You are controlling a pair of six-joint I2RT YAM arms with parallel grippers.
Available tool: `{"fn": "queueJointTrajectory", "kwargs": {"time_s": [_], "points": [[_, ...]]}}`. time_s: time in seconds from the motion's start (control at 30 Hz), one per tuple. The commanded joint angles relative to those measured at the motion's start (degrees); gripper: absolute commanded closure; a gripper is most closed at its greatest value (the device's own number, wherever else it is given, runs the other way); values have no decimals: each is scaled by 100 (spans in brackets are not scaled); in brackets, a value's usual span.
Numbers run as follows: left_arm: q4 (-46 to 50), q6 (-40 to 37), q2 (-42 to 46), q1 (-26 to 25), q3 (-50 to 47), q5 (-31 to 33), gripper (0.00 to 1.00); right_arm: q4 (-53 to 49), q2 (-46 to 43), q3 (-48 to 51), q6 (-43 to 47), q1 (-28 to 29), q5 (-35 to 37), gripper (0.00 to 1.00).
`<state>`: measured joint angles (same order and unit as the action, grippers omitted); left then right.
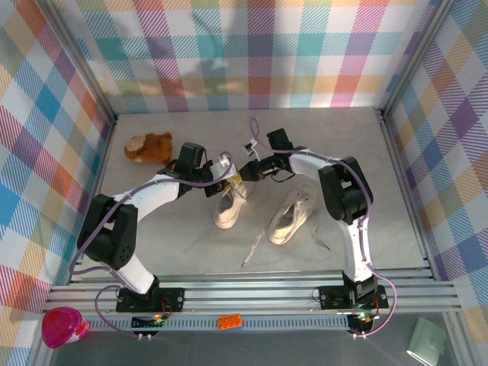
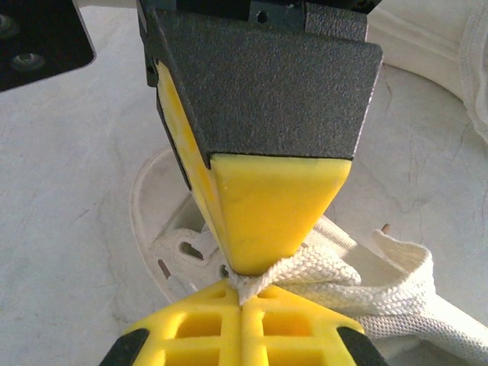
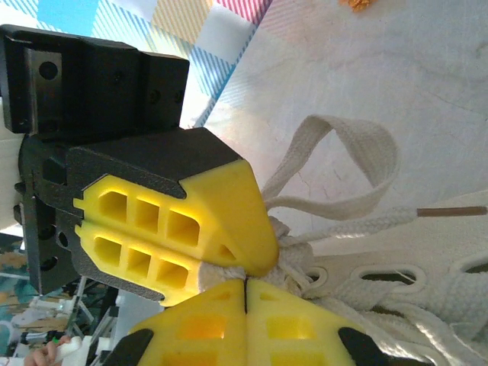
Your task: Tie the shoes
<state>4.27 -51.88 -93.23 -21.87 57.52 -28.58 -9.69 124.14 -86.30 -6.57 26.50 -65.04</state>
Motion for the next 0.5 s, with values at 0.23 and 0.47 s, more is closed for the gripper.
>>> {"fn": "queueJointTrajectory", "kwargs": {"time_s": [0.23, 0.47], "points": [[-490, -103, 261, -133, -241, 599, 100, 319, -729, 469, 235, 22, 511, 100], [-479, -83, 357, -134, -275, 461, 81, 280, -812, 492, 360, 31, 784, 100]]}}
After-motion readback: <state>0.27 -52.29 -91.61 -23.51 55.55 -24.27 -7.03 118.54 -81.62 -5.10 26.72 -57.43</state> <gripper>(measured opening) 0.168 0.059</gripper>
